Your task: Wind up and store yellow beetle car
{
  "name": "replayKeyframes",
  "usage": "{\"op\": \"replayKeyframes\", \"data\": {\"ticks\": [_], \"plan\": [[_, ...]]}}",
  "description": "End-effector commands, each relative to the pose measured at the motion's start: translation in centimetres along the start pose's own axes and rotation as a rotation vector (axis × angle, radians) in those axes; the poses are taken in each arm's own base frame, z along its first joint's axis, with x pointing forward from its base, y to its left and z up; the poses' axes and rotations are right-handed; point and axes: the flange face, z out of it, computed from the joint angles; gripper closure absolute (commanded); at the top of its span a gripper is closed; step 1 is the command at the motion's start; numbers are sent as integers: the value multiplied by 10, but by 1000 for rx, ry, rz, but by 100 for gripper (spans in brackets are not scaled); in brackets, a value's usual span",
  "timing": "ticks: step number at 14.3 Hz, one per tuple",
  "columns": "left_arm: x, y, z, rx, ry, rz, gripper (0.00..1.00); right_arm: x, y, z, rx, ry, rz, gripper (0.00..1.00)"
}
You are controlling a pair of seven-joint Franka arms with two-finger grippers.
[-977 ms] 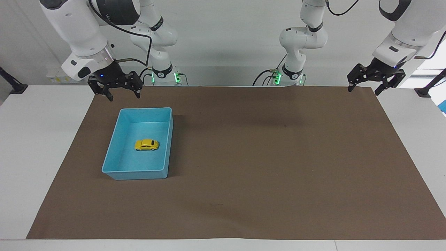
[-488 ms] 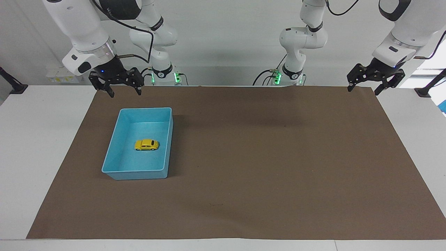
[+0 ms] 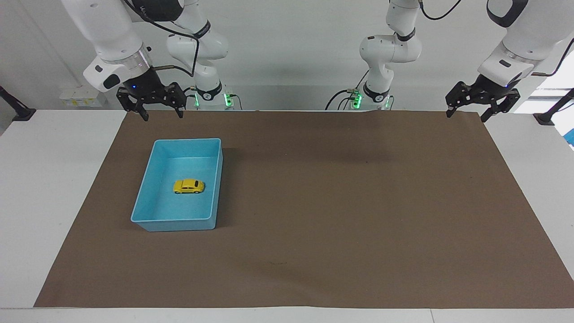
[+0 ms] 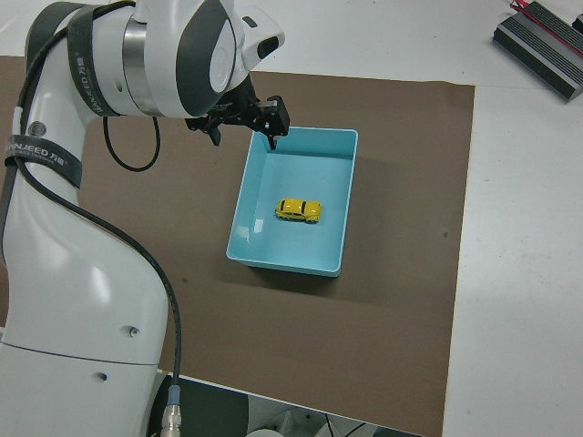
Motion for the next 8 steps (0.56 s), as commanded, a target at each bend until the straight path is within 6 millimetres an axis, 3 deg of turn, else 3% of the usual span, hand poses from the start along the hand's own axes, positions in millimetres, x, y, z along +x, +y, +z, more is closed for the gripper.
{"op": "replayKeyframes", "data": {"ticks": [1,8], "plan": [[-3,-1,-1,6,-10,-7,0,-14,-2,4,-4,16,28,0],[-4,0,0,3,-14,-7,0,-9,2,1,-9,25,-22,0]]}}
